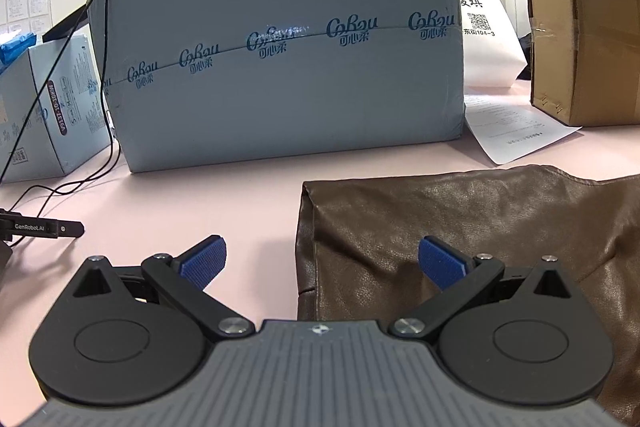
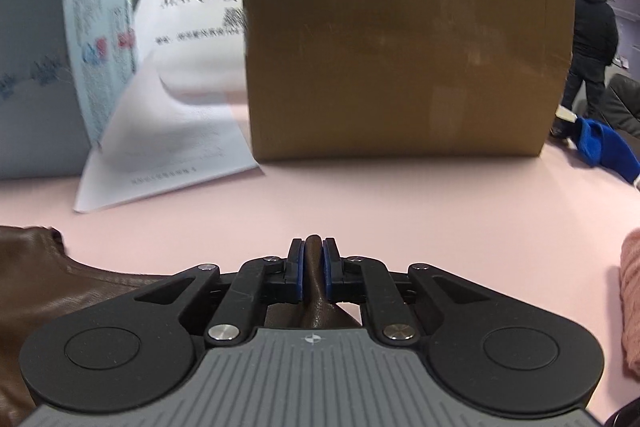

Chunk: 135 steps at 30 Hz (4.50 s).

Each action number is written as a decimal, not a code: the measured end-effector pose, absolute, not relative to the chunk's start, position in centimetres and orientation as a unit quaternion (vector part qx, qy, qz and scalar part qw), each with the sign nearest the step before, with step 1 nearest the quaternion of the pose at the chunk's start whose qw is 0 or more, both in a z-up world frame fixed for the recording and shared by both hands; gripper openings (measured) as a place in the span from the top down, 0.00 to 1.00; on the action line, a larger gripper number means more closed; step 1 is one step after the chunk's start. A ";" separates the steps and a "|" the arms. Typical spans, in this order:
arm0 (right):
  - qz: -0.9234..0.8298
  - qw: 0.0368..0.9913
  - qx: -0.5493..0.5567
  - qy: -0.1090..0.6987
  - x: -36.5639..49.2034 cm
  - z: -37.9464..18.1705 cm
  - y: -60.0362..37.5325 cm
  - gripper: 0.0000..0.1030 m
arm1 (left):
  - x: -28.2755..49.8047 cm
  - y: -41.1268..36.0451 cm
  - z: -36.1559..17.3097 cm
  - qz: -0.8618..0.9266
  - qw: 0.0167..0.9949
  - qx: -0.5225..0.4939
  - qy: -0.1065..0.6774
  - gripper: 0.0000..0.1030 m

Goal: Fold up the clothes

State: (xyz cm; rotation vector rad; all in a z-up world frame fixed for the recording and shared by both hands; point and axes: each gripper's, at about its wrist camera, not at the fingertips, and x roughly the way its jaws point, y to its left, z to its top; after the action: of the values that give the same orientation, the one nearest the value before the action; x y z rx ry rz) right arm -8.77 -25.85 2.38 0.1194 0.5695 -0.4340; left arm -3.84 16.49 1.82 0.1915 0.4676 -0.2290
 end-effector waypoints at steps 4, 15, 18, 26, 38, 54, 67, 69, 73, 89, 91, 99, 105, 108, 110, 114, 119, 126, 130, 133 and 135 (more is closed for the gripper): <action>-0.223 0.930 0.056 0.287 -8.3 1.5 -25.9 0.91 | -3.8 16.4 1.7 -0.114 0.960 0.096 0.236 0.00; -0.266 0.916 0.049 0.297 -8.0 0.6 -26.2 0.67 | -3.5 16.3 1.6 -0.115 0.958 0.099 0.242 0.00; -0.266 0.921 0.045 0.280 -8.5 1.1 -25.9 0.50 | -3.5 16.2 1.6 -0.116 0.958 0.100 0.243 0.00; -0.227 0.955 0.045 0.188 -10.1 4.6 -23.9 0.15 | -3.5 16.3 1.5 -0.115 0.957 0.097 0.247 0.00; 0.008 0.974 -0.057 0.217 -9.0 5.3 -13.7 0.14 | -4.1 16.6 2.0 -0.151 0.957 0.079 0.233 0.00; 0.077 0.951 -0.088 0.288 -3.4 1.8 -9.3 0.56 | -4.8 15.7 2.0 -0.173 0.956 0.096 0.219 0.00; 0.055 0.970 -0.021 0.238 -4.0 3.2 -9.8 0.99 | -4.7 16.0 2.2 -0.168 0.958 0.090 0.214 0.00; 0.043 0.974 -0.009 0.222 -4.1 3.8 -10.2 0.99 | -4.8 16.1 2.3 -0.168 0.959 0.086 0.211 0.00; 0.016 0.974 -0.017 0.223 -3.3 3.8 -10.7 0.99 | -4.8 16.4 2.4 -0.167 0.961 0.075 0.208 0.00; 0.147 0.947 -0.096 0.270 -2.8 2.7 -7.9 0.12 | -5.2 16.1 2.6 -0.170 0.962 0.090 0.195 0.00; 0.153 0.942 -0.115 0.277 -2.3 2.2 -7.2 0.12 | -5.2 16.1 2.6 -0.169 0.962 0.088 0.195 0.00; 0.150 0.940 -0.099 0.289 -1.6 1.5 -6.5 0.44 | -5.2 16.3 2.8 -0.164 0.964 0.083 0.192 0.00; 0.155 0.940 -0.133 0.272 -2.1 1.2 -5.1 0.82 | -5.1 16.6 2.9 -0.154 0.966 0.074 0.192 0.00; 0.148 0.939 -0.150 0.271 -2.1 1.0 -4.5 0.97 | -4.9 16.8 3.0 -0.149 0.967 0.067 0.194 0.00; 0.138 0.941 -0.153 0.268 -2.1 1.0 -4.4 1.00 | -4.8 17.0 3.0 -0.146 0.968 0.063 0.194 0.00; 0.120 0.952 -0.109 0.259 -1.8 1.8 -5.2 1.00 | -4.8 17.2 3.1 -0.143 0.969 0.058 0.194 0.00; 0.078 0.959 -0.089 0.256 -1.1 2.0 -5.9 1.00 | -4.7 17.5 3.2 -0.133 0.971 0.056 0.190 0.00; -0.014 0.959 -0.058 0.276 0.2 1.9 -7.9 0.99 | -3.3 19.2 3.2 -0.080 0.973 0.006 0.216 0.00; -0.014 0.968 0.015 0.250 -2.9 4.4 -11.2 0.50 | -1.9 19.9 2.6 -0.084 0.961 -0.024 0.263 0.00; -0.038 0.976 0.073 0.203 -7.4 6.5 -14.4 0.21 | -1.4 19.5 2.0 -0.090 0.953 -0.015 0.289 0.00; -0.062 0.979 0.087 0.175 -10.5 7.4 -16.0 0.15 | -1.2 18.9 1.6 -0.094 0.948 0.005 0.305 0.00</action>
State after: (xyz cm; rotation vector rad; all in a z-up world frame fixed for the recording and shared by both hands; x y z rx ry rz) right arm -10.48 -16.04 7.41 0.1747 0.3517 -0.1256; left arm -1.24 18.85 1.56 0.0104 0.6214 -0.1920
